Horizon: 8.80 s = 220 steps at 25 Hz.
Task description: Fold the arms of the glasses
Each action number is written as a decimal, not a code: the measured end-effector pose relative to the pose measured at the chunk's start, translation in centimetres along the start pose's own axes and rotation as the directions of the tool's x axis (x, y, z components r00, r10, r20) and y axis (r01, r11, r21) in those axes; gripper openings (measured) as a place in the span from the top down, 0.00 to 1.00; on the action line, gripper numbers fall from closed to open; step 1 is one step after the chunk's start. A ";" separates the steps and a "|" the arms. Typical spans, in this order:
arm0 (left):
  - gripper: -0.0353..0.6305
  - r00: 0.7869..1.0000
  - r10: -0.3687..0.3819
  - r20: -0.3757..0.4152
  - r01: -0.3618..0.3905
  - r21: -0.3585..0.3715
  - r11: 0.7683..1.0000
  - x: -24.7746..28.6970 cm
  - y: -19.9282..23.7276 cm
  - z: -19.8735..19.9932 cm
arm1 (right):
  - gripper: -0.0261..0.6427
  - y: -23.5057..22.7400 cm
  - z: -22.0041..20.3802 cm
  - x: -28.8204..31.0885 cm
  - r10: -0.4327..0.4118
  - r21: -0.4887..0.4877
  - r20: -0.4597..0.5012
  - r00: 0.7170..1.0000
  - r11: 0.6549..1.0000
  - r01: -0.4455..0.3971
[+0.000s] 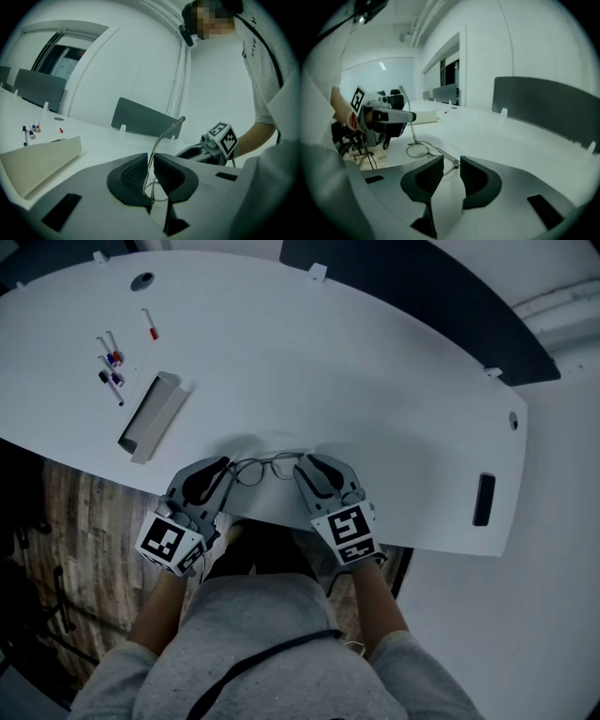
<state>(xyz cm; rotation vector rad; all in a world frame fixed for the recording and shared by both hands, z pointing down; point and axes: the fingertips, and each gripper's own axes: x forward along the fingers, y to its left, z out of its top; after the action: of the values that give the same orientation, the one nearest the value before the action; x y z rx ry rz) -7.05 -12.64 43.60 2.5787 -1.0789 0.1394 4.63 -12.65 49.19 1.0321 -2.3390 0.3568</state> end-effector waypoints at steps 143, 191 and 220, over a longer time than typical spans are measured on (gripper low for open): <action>0.92 0.987 -0.071 -0.145 0.087 0.107 0.991 6.0 -2.8 -3.2 | 0.88 -1.7 -1.5 1.1 0.103 -0.058 -0.045 0.994 0.993 -0.105; 0.92 0.997 -0.079 -0.008 0.079 0.048 0.996 -0.7 -3.8 -0.4 | 0.91 2.0 1.1 -5.1 -0.007 0.101 0.121 0.993 0.995 -0.006; 0.92 0.989 -0.133 0.057 0.130 0.047 0.990 -10.2 -9.7 -1.8 | 0.92 13.2 1.5 -11.3 -0.028 0.160 0.268 0.963 0.987 -0.015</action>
<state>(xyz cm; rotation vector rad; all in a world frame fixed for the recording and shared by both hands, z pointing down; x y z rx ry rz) -7.29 1.22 40.43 2.6992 -0.9319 0.0531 0.46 2.21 41.14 1.2320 -2.5814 0.4322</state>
